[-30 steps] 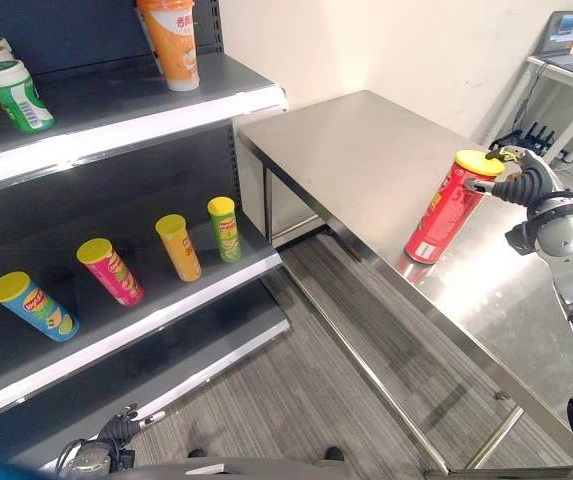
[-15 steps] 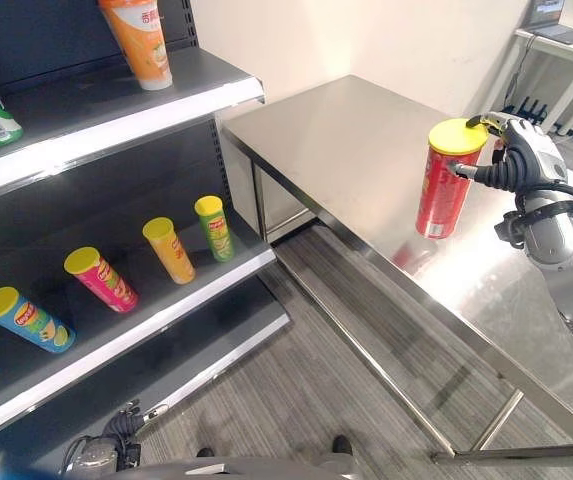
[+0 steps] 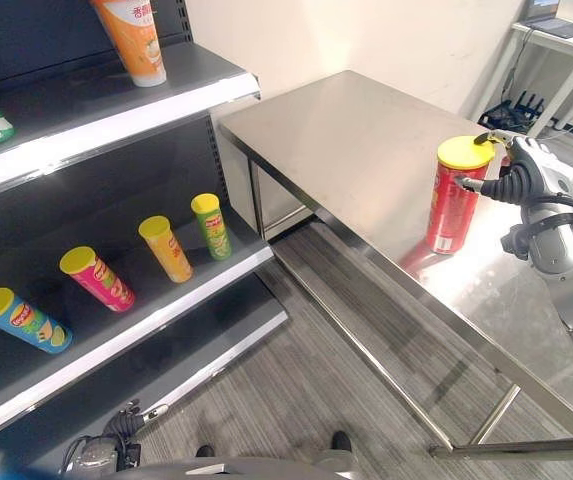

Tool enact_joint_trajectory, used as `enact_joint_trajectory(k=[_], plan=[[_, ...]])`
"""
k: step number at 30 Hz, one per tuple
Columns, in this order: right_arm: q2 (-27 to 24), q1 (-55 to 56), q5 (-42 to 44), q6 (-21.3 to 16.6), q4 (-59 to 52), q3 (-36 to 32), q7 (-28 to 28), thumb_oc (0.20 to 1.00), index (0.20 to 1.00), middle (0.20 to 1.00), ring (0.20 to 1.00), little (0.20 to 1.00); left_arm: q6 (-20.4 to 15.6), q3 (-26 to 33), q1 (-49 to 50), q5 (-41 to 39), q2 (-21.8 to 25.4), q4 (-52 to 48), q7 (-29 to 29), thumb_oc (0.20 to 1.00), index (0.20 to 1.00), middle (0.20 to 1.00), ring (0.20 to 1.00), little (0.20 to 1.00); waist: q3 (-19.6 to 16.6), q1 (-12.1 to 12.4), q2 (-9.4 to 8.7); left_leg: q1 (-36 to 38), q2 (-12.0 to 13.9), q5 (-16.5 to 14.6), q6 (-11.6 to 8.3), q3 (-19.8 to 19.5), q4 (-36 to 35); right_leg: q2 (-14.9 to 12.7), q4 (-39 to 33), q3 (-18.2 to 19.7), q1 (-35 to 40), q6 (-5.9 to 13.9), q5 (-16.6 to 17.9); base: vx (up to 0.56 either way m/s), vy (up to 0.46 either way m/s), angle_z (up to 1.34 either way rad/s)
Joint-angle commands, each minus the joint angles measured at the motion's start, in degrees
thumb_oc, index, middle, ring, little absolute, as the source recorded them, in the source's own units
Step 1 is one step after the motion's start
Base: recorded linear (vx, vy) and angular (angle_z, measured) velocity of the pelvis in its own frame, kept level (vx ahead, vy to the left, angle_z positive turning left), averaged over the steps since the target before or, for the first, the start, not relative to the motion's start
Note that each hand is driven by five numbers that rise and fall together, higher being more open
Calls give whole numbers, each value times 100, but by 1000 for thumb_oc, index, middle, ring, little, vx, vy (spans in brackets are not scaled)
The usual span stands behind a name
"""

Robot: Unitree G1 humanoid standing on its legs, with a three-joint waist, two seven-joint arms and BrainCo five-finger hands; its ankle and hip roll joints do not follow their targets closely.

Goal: Put the goods on the table back onto the shelves and tidy them up.

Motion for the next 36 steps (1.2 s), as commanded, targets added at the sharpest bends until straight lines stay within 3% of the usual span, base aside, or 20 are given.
enact_joint_trajectory(k=[1, 9, 20, 36], plan=[[83, -133, -31, -145, -135, -468, -408, 200, 200, 200, 200, 200, -86, -88, -374, 45, 381, 206, 115, 1000, 1000, 1000, 1000, 1000, -77, 89, -388, 139, -120, -364, 138, 613, 27, 43, 119, -63, 404, -155, -752, 0, 0, 0], [300, 120, -252, -249, -1157, -1099, -729, 200, 200, 200, 200, 200, -64, 10, -418, 123, 369, 193, 172, 1000, 1000, 1000, 1000, 1000, -98, 78, -363, 152, -124, -393, 152, 606, 27, 41, 119, -73, 419, -157, -781, 0, 0, 0], [745, 101, -170, -514, -2321, -1273, -795, 200, 200, 200, 200, 200, -68, 51, -453, 165, 313, 138, 279, 1000, 1000, 1000, 1000, 1000, -111, 104, -355, 193, -138, -416, 164, 615, 27, 40, 119, -58, 448, -167, -810, 0, -1, 0], [698, -32, -155, -446, -2281, -1132, -777, 200, 200, 200, 200, 200, -62, 61, -420, 147, 327, 91, 299, 1000, 1000, 1000, 1000, 1000, -109, 140, -396, 213, -118, -411, 148, 585, 27, 45, 119, -89, 489, -190, -829, 0, 0, 0]])
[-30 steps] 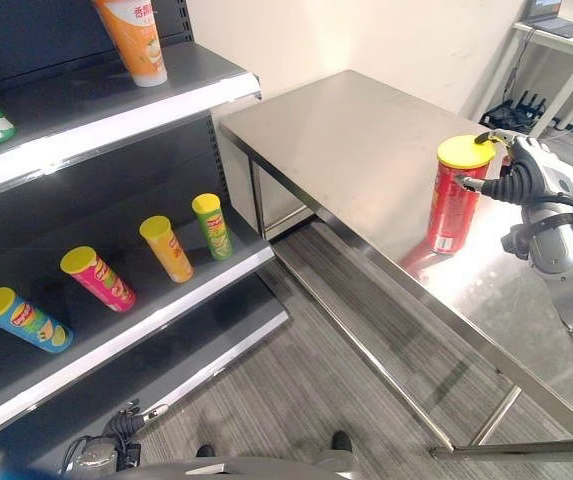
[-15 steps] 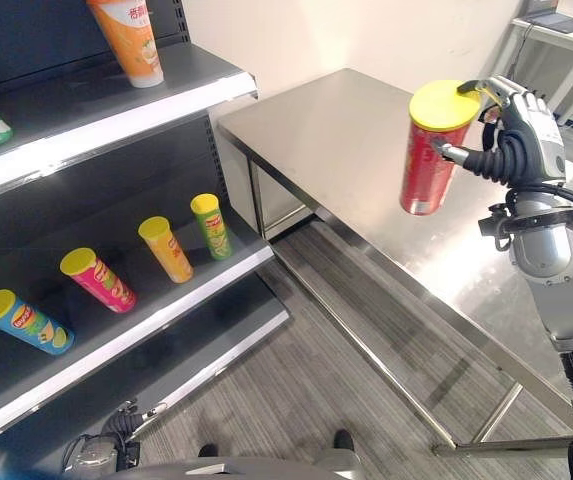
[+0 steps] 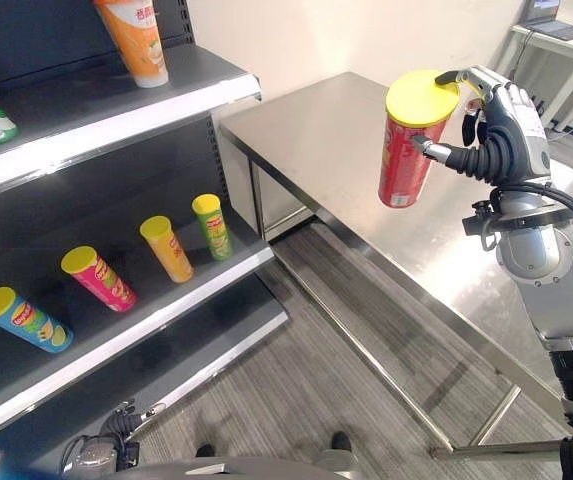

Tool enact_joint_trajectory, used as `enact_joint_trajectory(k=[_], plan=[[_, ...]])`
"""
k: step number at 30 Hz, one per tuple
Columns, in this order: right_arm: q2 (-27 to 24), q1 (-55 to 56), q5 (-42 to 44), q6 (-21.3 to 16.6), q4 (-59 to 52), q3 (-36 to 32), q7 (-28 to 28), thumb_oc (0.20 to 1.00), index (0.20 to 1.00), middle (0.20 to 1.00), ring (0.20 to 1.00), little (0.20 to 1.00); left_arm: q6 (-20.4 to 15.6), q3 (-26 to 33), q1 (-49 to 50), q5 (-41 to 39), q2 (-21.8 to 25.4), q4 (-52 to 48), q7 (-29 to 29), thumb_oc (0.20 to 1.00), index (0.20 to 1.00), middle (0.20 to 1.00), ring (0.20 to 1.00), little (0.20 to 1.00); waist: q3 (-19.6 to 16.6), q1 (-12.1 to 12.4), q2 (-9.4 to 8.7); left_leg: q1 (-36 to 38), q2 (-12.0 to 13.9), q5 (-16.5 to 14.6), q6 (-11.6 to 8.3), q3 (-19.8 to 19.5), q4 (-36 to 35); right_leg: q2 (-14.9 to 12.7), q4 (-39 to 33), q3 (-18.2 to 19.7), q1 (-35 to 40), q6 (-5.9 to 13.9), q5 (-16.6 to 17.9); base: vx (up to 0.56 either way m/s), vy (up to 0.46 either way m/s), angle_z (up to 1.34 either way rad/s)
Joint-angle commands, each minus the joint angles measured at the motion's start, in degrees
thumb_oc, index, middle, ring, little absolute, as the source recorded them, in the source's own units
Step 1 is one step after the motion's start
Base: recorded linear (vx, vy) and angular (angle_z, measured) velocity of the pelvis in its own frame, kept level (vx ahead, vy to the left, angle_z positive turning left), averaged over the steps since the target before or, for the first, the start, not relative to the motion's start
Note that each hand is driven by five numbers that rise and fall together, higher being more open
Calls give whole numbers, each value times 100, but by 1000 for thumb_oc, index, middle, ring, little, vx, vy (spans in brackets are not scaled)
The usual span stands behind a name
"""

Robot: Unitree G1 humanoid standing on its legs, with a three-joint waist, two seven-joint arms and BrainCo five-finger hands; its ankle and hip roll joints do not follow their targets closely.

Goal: Put the goods on the table back onto the shelves and tidy them up.

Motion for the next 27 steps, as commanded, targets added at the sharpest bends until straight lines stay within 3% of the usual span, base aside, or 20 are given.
enact_joint_trajectory(k=[1, 27], plan=[[-16, -339, 49, -54, 89, -250, -280, 200, 200, 200, 200, 200, -65, 3, -413, 66, 327, 121, 82, 1000, 1000, 1000, 1000, 1000, -146, 112, -370, 152, -116, -412, 149, 585, 29, 47, 118, -93, 394, -191, -832, 0, 0, 0], [6, 636, -140, 160, 820, -560, -156, 200, 200, 200, 200, 200, -41, 3, -415, 187, 313, 121, 64, 1000, 1000, 1000, 1000, 1000, -92, 8, -370, 171, -127, -452, 170, 643, 29, 42, 118, -6, 321, -170, -805, 0, -1, -1]])
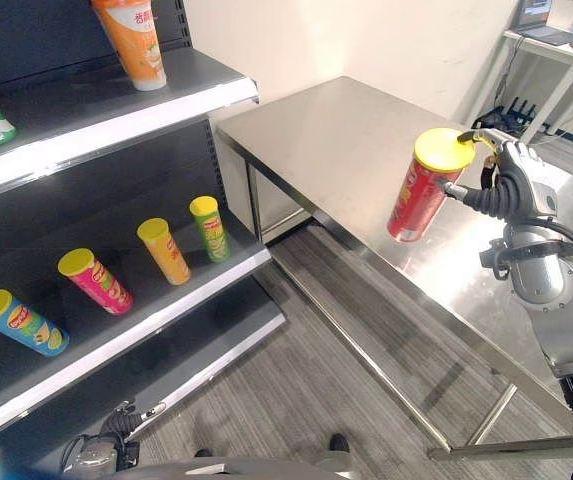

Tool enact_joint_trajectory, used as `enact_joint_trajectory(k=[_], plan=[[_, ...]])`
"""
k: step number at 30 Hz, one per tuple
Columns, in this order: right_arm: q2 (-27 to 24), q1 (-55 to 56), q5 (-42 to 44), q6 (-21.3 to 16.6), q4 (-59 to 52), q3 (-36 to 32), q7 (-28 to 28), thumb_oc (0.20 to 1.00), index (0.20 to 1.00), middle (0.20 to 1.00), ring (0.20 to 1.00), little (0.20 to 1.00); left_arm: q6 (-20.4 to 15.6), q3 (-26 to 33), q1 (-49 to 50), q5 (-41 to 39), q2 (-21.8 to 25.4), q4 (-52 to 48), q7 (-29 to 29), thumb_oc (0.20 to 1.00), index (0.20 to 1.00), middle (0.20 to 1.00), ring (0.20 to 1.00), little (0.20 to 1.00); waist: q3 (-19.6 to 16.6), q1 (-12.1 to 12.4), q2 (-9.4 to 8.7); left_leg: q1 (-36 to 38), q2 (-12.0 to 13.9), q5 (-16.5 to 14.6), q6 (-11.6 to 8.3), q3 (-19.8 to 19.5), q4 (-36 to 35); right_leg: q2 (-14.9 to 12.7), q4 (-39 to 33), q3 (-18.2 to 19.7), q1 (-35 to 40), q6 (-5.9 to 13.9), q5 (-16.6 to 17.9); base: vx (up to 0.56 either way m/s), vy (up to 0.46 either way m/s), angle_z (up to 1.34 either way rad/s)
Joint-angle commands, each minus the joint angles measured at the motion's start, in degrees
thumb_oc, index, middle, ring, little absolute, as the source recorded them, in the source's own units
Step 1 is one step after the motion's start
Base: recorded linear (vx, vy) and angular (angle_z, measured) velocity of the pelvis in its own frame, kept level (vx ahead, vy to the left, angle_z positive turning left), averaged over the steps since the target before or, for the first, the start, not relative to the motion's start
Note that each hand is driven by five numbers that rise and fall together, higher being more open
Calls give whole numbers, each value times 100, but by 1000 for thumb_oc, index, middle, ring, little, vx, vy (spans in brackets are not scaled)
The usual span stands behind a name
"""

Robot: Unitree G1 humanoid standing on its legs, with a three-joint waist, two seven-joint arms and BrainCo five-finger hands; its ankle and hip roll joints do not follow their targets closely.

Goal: Put the goods on the table back onto the shelves and tidy them up.

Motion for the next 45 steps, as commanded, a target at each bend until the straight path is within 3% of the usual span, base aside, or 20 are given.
enact_joint_trajectory(k=[1, 26, 27, 29, 30, 45], plan=[[51, -275, -86, -70, 109, -404, -211, 200, 200, 200, 200, 200, -49, -4, -409, 185, 313, 163, 69, 1000, 1000, 1000, 1000, 1000, -9, 29, -332, 183, -128, -455, 171, 586, 29, 39, 118, -65, 376, -158, -806, -1, -7, -7], [316, 34, -186, 119, 694, -504, -283, 200, 200, 200, 200, 200, -24, -14, -412, 244, 331, 97, 96, 1000, 1000, 1000, 1000, 1000, 28, -12, -325, 236, -135, -482, 188, 609, 29, 38, 118, -27, 387, -162, -795, 1, -1, -1], [321, 32, -185, 116, 695, -506, -289, 269, 269, 269, 269, 269, -27, -18, -411, 240, 326, 100, 92, 1000, 1000, 1000, 1000, 1000, 29, -11, -324, 236, -137, -483, 188, 610, 29, 39, 118, -27, 388, -162, -796, 0, 0, 0], [328, 41, -173, 114, 680, -531, -297, 890, 890, 890, 890, 890, -23, -16, -416, 234, 326, 99, 91, 1000, 1000, 1000, 1000, 1000, 26, -18, -323, 237, -134, -486, 188, 611, 29, 38, 118, -25, 386, -162, -796, 0, 0, 0], [338, 38, -175, 115, 665, -540, -308, 1000, 1000, 1000, 1000, 1000, -22, -12, -419, 233, 326, 97, 92, 1000, 1000, 1000, 1000, 1000, 24, -20, -324, 235, -134, -488, 188, 609, 29, 39, 118, -20, 385, -161, -798, 0, 0, 0], [366, 27, -174, 106, 495, -730, -454, 1000, 1000, 1000, 1000, 1000, -16, 28, -407, 219, 326, 79, 102, 1000, 1000, 1000, 1000, 1000, 7, -22, -340, 260, -135, -501, 191, 629, 29, 41, 118, -12, 382, -159, -792, 0, 0, 0]])
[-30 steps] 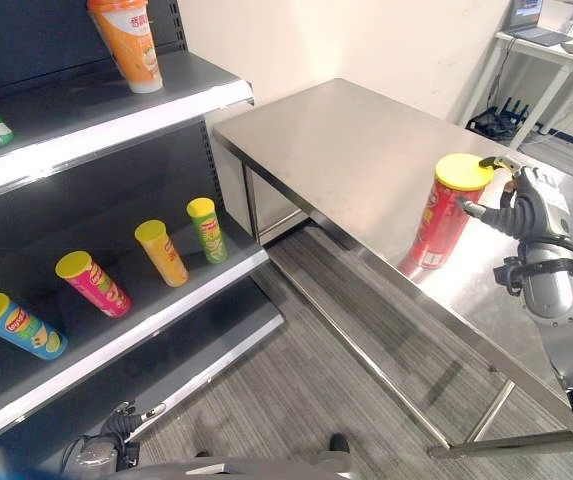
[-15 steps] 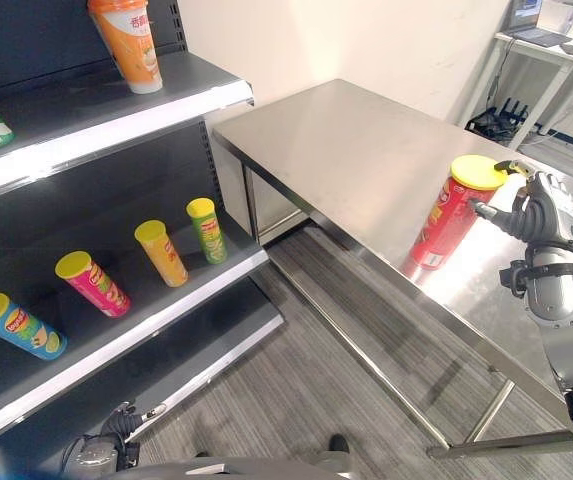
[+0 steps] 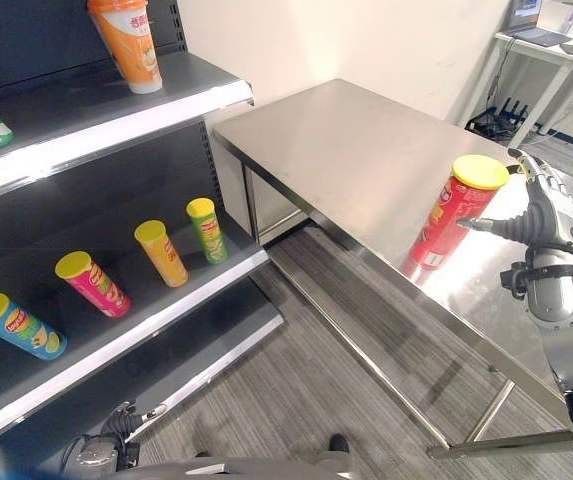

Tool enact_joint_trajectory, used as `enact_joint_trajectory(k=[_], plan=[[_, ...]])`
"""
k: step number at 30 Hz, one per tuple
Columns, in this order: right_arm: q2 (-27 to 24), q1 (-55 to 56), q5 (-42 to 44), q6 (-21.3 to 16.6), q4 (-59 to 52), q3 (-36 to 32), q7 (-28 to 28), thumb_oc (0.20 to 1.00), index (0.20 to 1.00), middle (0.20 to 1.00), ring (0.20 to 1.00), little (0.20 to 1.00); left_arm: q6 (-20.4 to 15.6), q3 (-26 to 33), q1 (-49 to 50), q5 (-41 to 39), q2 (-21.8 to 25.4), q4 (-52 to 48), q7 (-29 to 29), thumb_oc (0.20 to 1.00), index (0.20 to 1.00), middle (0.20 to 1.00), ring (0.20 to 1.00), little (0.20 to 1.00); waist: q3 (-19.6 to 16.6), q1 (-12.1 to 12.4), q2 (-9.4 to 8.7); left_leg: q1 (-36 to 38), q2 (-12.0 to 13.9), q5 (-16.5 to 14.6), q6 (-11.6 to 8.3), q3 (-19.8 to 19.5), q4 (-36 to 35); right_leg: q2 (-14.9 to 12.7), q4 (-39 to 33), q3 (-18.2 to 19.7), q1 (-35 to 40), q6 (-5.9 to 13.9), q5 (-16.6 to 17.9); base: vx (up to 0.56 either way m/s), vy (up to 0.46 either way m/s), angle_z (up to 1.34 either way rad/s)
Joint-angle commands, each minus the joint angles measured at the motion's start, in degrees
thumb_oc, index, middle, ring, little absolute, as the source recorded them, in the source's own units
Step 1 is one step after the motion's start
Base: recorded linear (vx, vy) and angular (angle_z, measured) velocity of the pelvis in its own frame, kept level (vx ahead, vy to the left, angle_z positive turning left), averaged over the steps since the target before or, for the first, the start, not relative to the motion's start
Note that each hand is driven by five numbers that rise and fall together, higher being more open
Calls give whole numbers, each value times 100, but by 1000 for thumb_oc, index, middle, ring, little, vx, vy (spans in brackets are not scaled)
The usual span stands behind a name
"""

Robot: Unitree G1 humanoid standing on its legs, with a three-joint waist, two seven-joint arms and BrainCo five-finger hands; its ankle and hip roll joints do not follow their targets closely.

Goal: Put the goods on the table back onto the shelves and tidy them up.

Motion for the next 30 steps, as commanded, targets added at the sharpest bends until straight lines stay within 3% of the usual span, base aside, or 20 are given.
enact_joint_trajectory(k=[1, 18, 30], plan=[[115, -256, -59, -120, -166, -457, -261, 1000, 1000, 1000, 1000, 1000, -77, 36, -409, 84, 328, 73, 96, 1000, 1000, 1000, 1000, 1000, 31, -1, -340, 249, -137, -486, 162, 582, 57, 41, 119, -70, 416, -148, -821, 0, 0, 0], [16, -858, 578, -231, -74, -306, -343, 1000, 1000, 1000, 1000, 1000, -91, -32, -419, -44, 332, 81, 106, 1000, 1000, 1000, 1000, 1000, 17, 45, -372, 232, -135, -470, 149, 581, 57, 41, 119, -92, 424, -157, -818, 0, 0, 0], [-189, -1160, 807, -152, 413, 198, 10, 1000, 1000, 1000, 1000, 1000, -88, -102, -448, -96, 360, 46, 58, 1000, 1000, 1000, 1000, 1000, 19, 74, -402, 237, -137, -454, 137, 575, 57, 46, 119, -115, 428, -159, -805, 0, 0, 0]])
